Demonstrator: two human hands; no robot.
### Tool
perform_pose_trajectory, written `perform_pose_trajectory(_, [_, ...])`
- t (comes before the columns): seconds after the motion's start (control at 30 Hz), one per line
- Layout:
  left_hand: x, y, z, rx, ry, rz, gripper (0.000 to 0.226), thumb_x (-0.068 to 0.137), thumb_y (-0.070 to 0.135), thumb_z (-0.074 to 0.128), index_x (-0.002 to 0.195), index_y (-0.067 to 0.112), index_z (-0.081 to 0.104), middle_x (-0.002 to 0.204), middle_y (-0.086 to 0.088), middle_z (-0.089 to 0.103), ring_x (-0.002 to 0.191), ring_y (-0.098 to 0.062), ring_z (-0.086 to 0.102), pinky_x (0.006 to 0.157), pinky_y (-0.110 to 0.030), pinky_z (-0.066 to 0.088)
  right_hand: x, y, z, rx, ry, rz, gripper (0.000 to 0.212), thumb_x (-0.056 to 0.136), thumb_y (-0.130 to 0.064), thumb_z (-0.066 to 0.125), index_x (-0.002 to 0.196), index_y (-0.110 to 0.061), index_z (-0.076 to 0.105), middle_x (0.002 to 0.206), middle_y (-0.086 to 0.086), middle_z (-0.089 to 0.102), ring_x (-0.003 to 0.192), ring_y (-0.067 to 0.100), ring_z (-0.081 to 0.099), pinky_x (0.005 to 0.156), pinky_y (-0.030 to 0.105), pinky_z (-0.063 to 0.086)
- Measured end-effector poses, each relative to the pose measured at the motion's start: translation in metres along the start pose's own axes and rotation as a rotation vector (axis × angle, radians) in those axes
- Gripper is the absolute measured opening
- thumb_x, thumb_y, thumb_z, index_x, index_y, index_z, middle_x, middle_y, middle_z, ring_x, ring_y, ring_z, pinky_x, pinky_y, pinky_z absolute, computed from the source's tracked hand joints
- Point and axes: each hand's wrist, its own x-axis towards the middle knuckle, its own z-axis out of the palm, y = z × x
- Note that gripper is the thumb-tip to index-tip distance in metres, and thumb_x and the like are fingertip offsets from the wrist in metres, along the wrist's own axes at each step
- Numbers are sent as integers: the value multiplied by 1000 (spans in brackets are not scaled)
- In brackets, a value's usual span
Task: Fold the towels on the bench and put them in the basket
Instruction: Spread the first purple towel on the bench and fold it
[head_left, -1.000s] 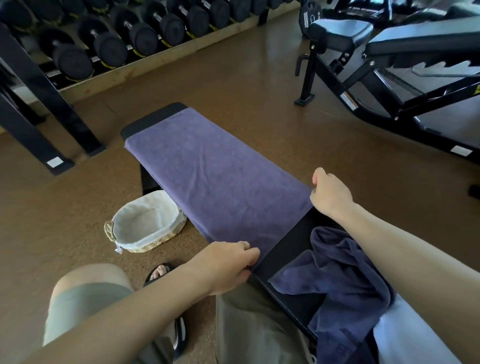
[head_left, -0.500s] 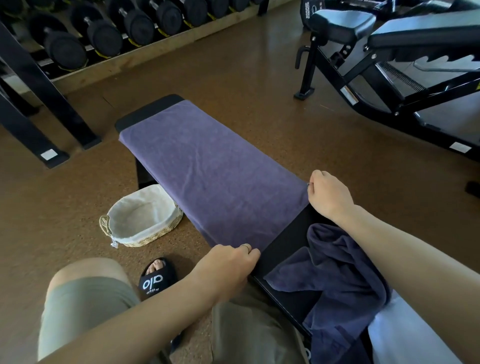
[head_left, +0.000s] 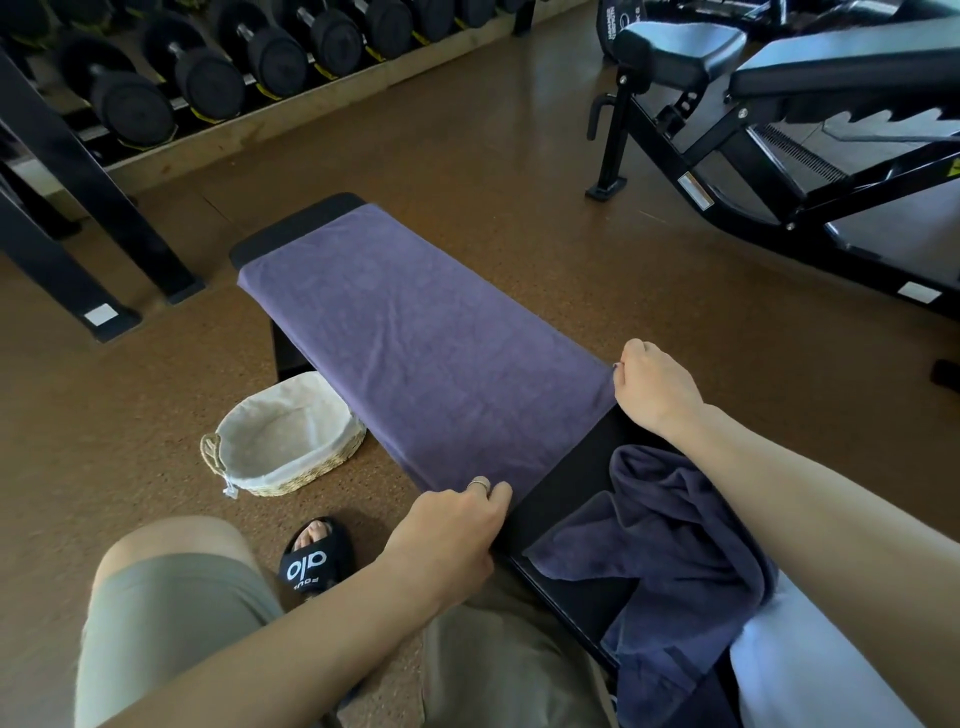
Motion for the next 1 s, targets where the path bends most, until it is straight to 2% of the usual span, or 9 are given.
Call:
perform_pose_trajectory(0.17, [1,4,6,-12,0,-63,23,92,13,51,112,17,40,113,-6,50,86,-31,65,58,-37,35,-4,1,-3,-45,-29,-65,27,108,-34,41,120,-12,53,113,9,59,93,22,61,78,38,54])
perform_pose_trajectory(0.43, [-5,5,4,-58,35,-21,18,94,16,47,111,19,43,112,-5,52,91,-32,65,63,-36,39,-5,2,-5,-158,-12,-97,17,106,-22,43,116,-11,52,112,10,60,92,27,61,72,36,44])
perform_pose_trajectory(0.6, [-9,7,3,-63,28,21,17,96,18,46,113,18,43,113,-5,52,93,-32,65,64,-38,42,-8,-2,-5,-97,2,-107,25,106,-35,44,114,-14,53,107,7,59,88,20,59,73,35,51])
perform_pose_trajectory(0.7, [-11,9,2,-43,9,29,17,97,18,46,113,18,42,115,-6,52,94,-33,64,63,-38,36,-6,0,-4,-35,-24,-53,27,106,-31,46,117,-9,56,112,12,60,92,24,61,77,37,52])
perform_pose_trajectory(0.83, [-15,8,3,-45,20,35,18,98,20,47,115,19,42,117,-5,52,94,-30,65,63,-37,34,-5,1,-4,-16,-39,-28,27,106,-26,46,121,-5,55,117,15,58,93,24,57,75,33,46])
perform_pose_trajectory(1.0, [-18,-6,-3,-95,61,8,17,93,18,49,110,18,44,114,-5,48,92,-30,63,64,-37,40,-5,-5,-13,44,-13,22,18,107,-21,43,112,-5,50,107,16,61,85,25,55,71,37,43])
